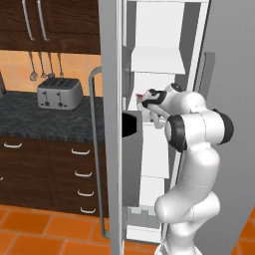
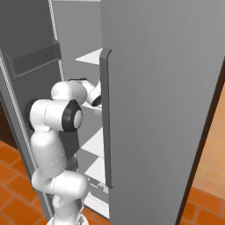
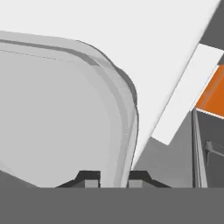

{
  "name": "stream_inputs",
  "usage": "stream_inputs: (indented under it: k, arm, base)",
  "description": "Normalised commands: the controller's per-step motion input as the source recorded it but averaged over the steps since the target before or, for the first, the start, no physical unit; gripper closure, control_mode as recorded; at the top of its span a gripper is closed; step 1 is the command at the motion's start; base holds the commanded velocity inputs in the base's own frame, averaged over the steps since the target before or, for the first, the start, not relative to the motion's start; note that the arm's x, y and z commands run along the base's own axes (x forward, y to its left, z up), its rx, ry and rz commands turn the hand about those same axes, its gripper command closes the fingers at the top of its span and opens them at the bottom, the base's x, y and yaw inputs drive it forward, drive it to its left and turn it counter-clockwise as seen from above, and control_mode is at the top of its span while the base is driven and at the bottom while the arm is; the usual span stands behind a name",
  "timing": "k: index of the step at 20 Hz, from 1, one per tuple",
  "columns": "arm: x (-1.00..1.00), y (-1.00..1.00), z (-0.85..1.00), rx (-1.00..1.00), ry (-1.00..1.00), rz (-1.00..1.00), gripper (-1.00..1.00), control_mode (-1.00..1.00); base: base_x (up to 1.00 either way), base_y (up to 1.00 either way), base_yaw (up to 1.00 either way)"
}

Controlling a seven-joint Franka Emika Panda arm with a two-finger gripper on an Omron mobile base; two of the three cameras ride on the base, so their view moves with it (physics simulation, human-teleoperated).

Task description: Take the meat container that has the steak and place it on the second highest rack of the freezer. Then take the vegetable container that has the corn and sweet potato and place it on the highest rack of the freezer.

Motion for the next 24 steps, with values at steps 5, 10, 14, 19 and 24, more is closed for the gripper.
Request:
stream_inputs:
  k: [5,10,14,19,24]
  arm:
    - [0.21,-0.01,-0.36,0.04,0.0,0.0,1.0,-1.0]
    - [0.15,0.0,-0.39,0.0,-0.01,0.0,1.0,-1.0]
    - [0.1,0.0,-0.35,0.0,0.0,0.0,-1.0,-1.0]
    - [0.0,0.02,-0.41,0.0,-0.02,0.0,-1.0,-1.0]
    - [0.0,0.2,-0.07,0.0,-0.11,0.0,-1.0,-1.0]
  base:
    - [0.0,0.0,0.0]
    - [0.0,0.0,0.0]
    - [0.0,0.0,0.0]
    - [0.0,0.0,0.0]
    - [0.0,0.0,0.0]
